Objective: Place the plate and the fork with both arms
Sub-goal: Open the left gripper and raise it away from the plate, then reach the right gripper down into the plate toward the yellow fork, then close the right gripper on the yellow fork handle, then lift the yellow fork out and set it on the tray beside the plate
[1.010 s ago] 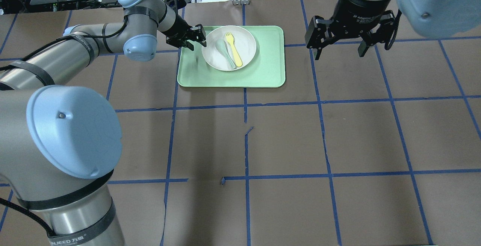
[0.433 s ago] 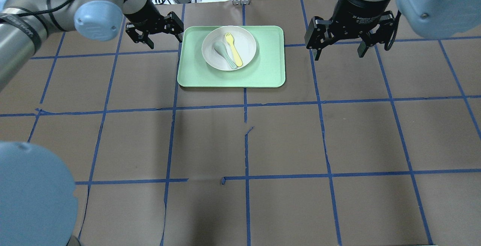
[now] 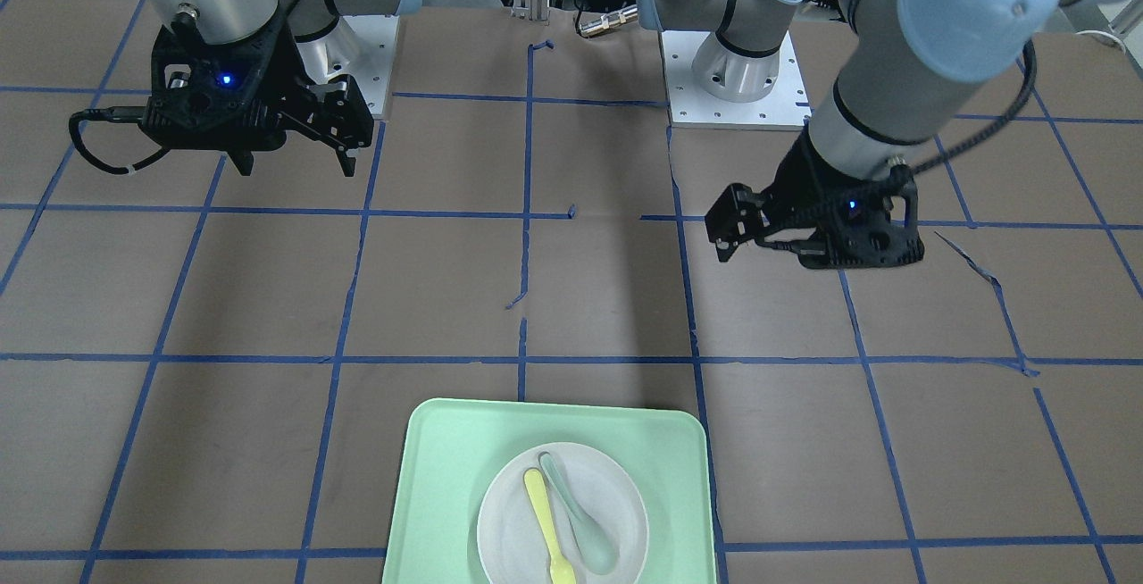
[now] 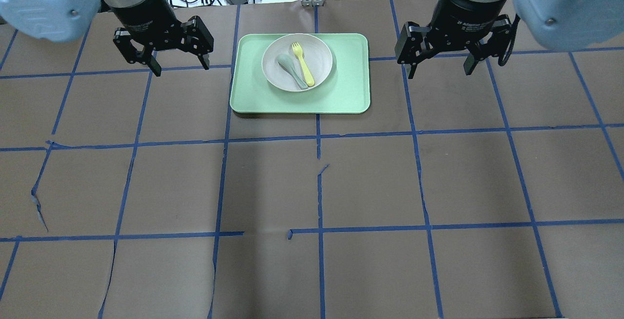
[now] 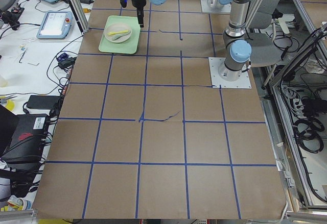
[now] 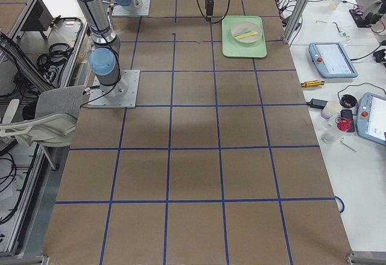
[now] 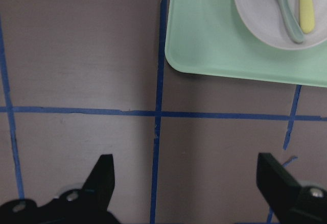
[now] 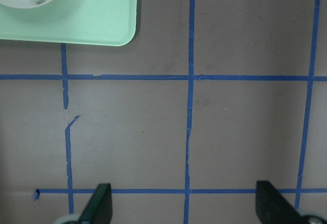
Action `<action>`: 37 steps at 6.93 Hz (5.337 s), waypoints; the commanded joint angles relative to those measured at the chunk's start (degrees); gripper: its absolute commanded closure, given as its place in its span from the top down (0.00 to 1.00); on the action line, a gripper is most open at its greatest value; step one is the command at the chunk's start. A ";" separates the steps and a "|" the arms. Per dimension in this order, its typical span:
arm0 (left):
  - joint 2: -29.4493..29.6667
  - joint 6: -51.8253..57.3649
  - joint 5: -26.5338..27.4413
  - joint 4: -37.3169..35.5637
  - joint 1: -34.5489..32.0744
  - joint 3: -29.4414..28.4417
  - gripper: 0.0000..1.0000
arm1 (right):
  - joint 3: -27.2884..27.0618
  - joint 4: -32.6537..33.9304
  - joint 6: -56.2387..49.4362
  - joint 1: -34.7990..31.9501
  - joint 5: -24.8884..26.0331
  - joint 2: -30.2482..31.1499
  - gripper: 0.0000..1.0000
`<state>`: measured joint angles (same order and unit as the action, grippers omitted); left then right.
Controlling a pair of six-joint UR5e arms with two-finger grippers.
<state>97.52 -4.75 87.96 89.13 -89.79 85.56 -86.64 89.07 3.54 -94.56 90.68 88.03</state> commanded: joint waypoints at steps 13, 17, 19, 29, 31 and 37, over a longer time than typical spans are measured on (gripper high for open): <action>-9.81 -3.69 0.81 -1.15 -2.41 11.21 1.00 | 32.68 29.06 -4.15 -12.23 -1.91 -51.91 0.81; -9.63 -3.69 0.73 -1.24 -2.41 11.21 1.00 | 32.50 29.06 -4.15 -12.23 -2.09 -52.43 0.52; -9.54 -3.69 0.81 -1.24 -2.41 11.21 1.00 | 32.41 29.06 -3.89 -12.23 -3.05 -52.17 0.52; -9.28 -3.69 0.72 -2.56 -2.41 11.21 1.00 | 30.13 29.14 -2.48 -13.37 -3.49 -52.35 0.32; -9.28 -3.69 0.72 -2.56 -2.41 11.21 1.00 | 30.13 29.14 -2.57 -13.28 -3.23 -52.00 0.10; -8.93 -3.95 0.72 -2.65 -2.50 11.30 1.00 | 19.88 26.33 7.33 -6.52 -0.35 -42.85 0.07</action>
<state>88.53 -8.61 88.68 86.55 -92.22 96.83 -62.59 114.94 6.33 -102.49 88.95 44.59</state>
